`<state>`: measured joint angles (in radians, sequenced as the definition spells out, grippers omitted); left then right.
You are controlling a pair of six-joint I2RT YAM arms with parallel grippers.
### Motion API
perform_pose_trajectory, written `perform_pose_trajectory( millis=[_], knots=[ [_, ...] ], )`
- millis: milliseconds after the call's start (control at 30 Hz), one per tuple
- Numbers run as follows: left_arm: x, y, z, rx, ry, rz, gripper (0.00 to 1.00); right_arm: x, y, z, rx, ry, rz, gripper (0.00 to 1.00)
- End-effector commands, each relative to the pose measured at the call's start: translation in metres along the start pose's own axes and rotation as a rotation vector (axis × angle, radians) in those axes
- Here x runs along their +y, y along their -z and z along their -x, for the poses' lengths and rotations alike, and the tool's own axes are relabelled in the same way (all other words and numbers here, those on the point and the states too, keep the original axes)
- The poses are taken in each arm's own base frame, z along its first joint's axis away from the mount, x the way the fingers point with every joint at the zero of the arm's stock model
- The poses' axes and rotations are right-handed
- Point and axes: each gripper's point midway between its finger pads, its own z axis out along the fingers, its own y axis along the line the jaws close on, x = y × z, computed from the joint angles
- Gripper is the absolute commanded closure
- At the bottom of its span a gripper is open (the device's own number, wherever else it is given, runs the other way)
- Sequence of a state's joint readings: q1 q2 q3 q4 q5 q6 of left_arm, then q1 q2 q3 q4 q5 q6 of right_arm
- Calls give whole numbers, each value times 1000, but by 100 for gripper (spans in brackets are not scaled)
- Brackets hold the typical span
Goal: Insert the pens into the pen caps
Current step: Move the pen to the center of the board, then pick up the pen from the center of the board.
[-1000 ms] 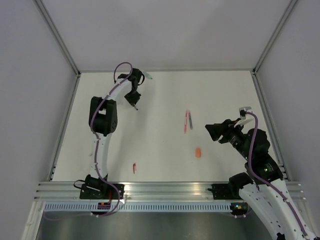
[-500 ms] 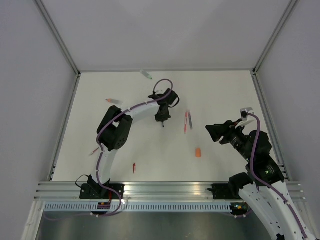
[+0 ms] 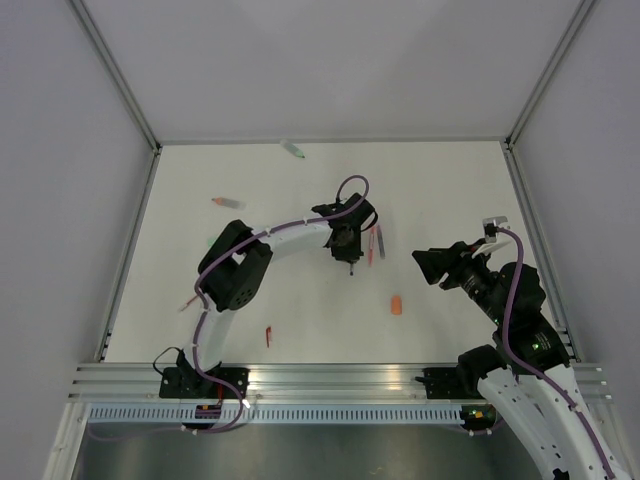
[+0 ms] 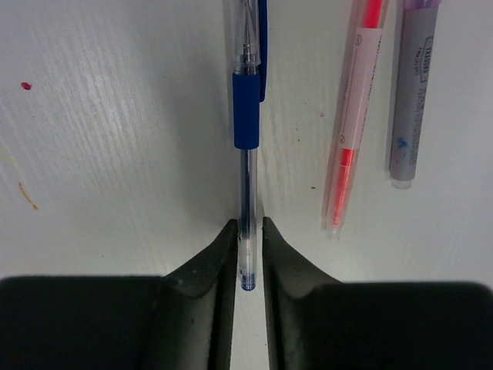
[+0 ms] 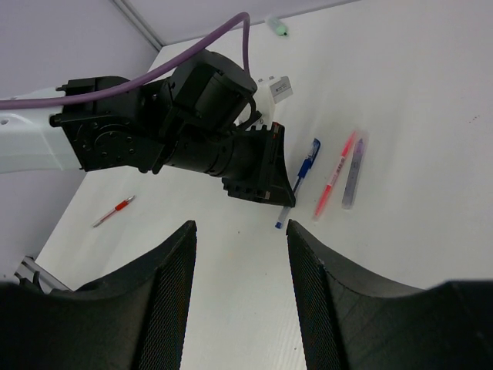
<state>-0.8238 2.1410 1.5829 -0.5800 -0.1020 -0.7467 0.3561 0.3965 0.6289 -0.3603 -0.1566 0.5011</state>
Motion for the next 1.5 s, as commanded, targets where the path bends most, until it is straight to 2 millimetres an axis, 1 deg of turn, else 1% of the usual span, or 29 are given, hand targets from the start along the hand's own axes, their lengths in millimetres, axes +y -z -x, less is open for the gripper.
perform_pose_trajectory(
  millis=[0,67,133,167,233,267,300,367,433,500,533,600,633,667,700,733,800,833,900,933,1133,1167,1200,1233,1300,1333,1367,1400,1467],
  knots=[
    [8,0,-24,87,-101,-20,75,4,1,14,-38,4,-2,44],
    [6,14,-12,41,-105,-18,68,3,0,13,-36,8,-5,44],
    [14,24,2,-26,-97,29,65,2,-1,13,-35,8,-6,44],
    [14,37,12,-73,-93,32,62,1,-1,12,-32,12,-9,44],
    [24,52,30,-159,-62,96,60,0,-1,12,-33,14,-15,44],
    [23,69,40,-208,-51,93,50,-2,-2,11,-32,17,-20,44],
    [28,77,50,-255,-35,121,42,-2,-2,11,-31,17,-22,43],
    [29,92,61,-304,-30,123,21,-1,-2,11,-31,19,-18,43],
    [31,111,75,-352,-40,120,18,-1,-2,11,-31,17,-18,44],
    [34,121,84,-361,-56,108,17,-2,-2,10,-28,17,-18,44],
    [42,128,94,-372,-44,109,18,-1,-2,10,-28,19,-13,44],
    [55,131,100,-347,-80,104,20,-1,-3,7,-24,19,-5,44],
    [74,132,111,-343,-64,114,21,1,-3,6,-20,22,9,44],
    [86,134,115,-338,-55,127,22,2,-4,5,-16,26,13,44],
    [106,136,115,-323,-16,177,23,2,-4,5,-15,27,15,44],
    [136,137,122,-317,50,219,22,2,-4,5,-17,27,15,44],
    [159,136,122,-280,146,215,21,5,-4,4,-11,25,33,43],
    [185,135,124,-264,210,236,20,7,-3,4,-9,21,45,43],
    [201,134,125,-250,275,225,20,8,-4,1,-2,21,53,43],
    [220,134,126,-247,322,249,19,7,-5,0,-2,19,53,43],
    [261,134,133,-296,452,309,16,-5,-18,-16,57,0,14,43],
    [267,135,136,-299,486,319,17,-4,-19,-16,61,-3,15,43],
    [278,135,143,-308,578,326,18,-5,-20,-17,69,-6,14,43],
    [281,135,144,-297,620,324,19,-5,-20,-17,69,-6,14,43],
    [278,132,146,-261,691,281,20,-6,-20,-20,68,-10,12,43],
    [279,134,155,-271,712,282,20,-8,-21,-21,61,-13,6,43],
    [282,137,150,-248,727,319,20,-8,-22,-21,61,-13,8,43],
    [291,148,162,-309,789,376,20,-9,-23,-21,63,-15,5,43],
    [299,147,165,-333,855,423,20,-8,-23,-21,70,-13,7,43]
  ],
)
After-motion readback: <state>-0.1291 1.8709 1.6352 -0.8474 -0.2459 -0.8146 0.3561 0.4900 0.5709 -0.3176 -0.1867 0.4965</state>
